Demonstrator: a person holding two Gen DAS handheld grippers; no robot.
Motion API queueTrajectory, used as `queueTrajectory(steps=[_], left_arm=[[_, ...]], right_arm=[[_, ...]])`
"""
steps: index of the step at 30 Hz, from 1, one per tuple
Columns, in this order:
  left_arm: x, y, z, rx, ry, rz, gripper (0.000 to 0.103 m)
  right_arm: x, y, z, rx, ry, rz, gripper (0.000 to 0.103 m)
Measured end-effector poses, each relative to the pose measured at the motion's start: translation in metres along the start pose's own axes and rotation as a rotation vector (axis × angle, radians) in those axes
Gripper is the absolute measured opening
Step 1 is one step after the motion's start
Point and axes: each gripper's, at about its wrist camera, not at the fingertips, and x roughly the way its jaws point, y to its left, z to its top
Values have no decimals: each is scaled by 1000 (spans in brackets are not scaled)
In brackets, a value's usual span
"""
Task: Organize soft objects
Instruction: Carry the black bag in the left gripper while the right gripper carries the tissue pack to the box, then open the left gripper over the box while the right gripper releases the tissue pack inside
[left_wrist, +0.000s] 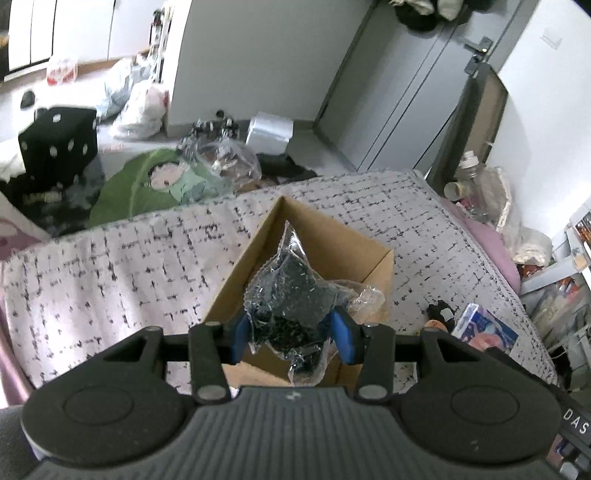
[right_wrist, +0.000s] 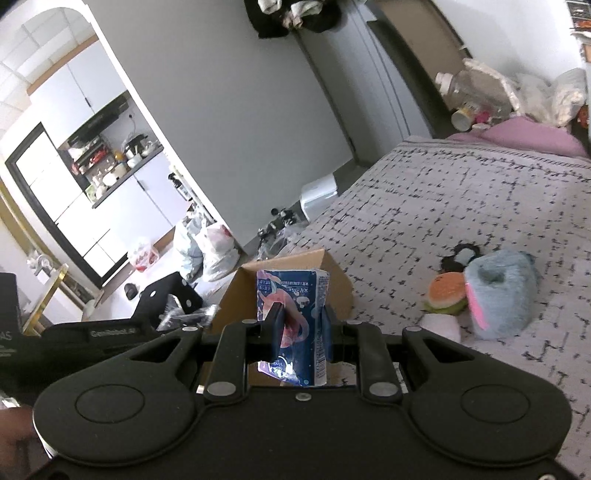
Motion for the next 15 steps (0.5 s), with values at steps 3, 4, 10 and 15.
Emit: queueTrajectory(steps=[3, 4, 10, 15], left_arm=[[8, 8, 3, -14, 13, 11, 46], [11, 10, 3, -16, 17, 14, 46], [26, 19, 5, -36, 60, 32, 48], [33, 24, 7, -59, 105, 38, 56]], right_arm=[[12, 6, 0, 4, 17, 10, 21], [15, 8, 0, 7, 23, 16, 21], [39, 21, -4, -12, 58, 30, 21], [49, 24, -8, -16, 85, 37, 21]])
